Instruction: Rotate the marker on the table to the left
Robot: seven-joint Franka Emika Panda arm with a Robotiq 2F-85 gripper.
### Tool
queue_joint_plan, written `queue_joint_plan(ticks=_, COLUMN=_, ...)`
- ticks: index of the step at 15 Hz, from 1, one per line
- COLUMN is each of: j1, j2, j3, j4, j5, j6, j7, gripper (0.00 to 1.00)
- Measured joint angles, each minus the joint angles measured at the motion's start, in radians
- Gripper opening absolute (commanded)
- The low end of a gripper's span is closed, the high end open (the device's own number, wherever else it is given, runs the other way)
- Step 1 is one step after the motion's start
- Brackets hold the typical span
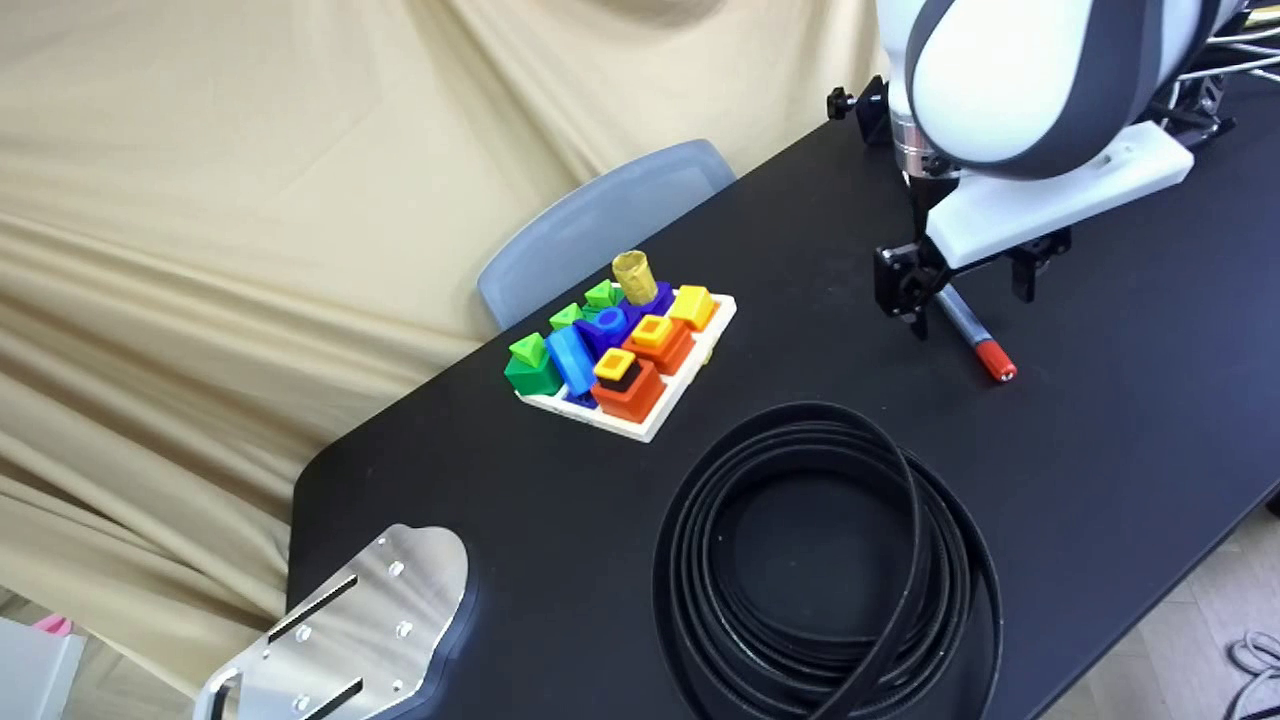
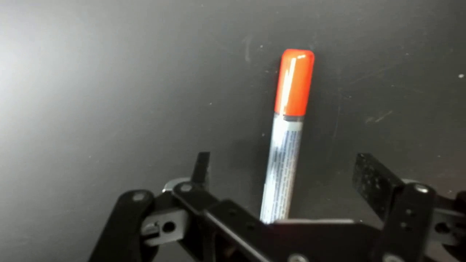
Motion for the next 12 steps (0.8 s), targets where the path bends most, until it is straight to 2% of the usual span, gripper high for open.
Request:
queue_joint_plan(ticks=1, j1=0.004, j2=0.009, j3=0.001, j4=0.005, j5=0.028, j6=0.009, j7=-0.001, gripper=0.75)
queue_joint_plan(ticks=2, j1=0.008, j2=0.017, j3=0.002, j4=0.008, j5=0.052, j6=0.019, j7=-0.001, gripper=0.75)
queue_joint_plan(ticks=6, j1=0.009, j2=0.028, j3=0.009, j4=0.010, j5=0.125, j6=0.056, j7=-0.003, gripper=0.45)
queue_joint_plan(ticks=12, j1=0.012, j2=0.028, j3=0.010, j4=0.010, j5=0.164, j6=0.092, j7=-0.004, gripper=0.05)
